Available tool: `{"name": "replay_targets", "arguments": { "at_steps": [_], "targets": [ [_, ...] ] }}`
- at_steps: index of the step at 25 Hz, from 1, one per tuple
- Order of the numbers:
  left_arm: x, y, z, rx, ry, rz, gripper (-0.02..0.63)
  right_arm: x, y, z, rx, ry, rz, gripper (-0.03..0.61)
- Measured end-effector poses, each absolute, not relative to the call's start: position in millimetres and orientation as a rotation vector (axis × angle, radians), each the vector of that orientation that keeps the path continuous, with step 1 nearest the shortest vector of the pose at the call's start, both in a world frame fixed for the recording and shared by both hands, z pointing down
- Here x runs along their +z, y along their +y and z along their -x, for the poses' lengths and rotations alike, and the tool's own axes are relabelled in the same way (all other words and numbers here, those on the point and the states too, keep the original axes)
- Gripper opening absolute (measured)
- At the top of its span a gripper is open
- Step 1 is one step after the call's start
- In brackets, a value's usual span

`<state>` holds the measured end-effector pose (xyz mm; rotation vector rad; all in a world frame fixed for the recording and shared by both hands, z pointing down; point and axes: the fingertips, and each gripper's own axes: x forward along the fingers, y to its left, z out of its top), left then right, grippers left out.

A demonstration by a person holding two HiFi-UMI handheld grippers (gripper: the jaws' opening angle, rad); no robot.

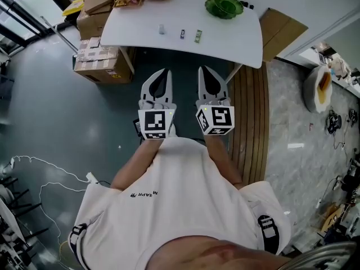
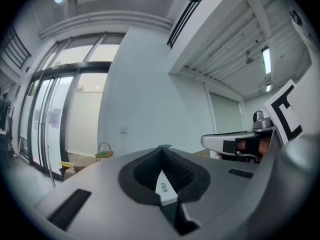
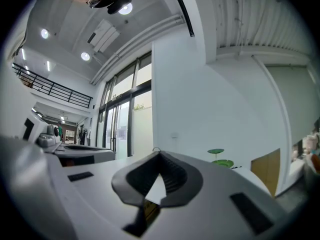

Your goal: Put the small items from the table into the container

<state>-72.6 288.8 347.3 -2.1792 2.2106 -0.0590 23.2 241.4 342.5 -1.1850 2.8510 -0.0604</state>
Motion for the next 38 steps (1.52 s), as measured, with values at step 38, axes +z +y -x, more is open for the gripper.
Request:
{"name": "replay_targets", "arguments": {
  "at_steps": [38],
  "targets": [
    [374,81,135,-0.048,2.162,2.295,0.005,367,48,41,-0.083,2.880,1.271,0.006]
  ]
}}
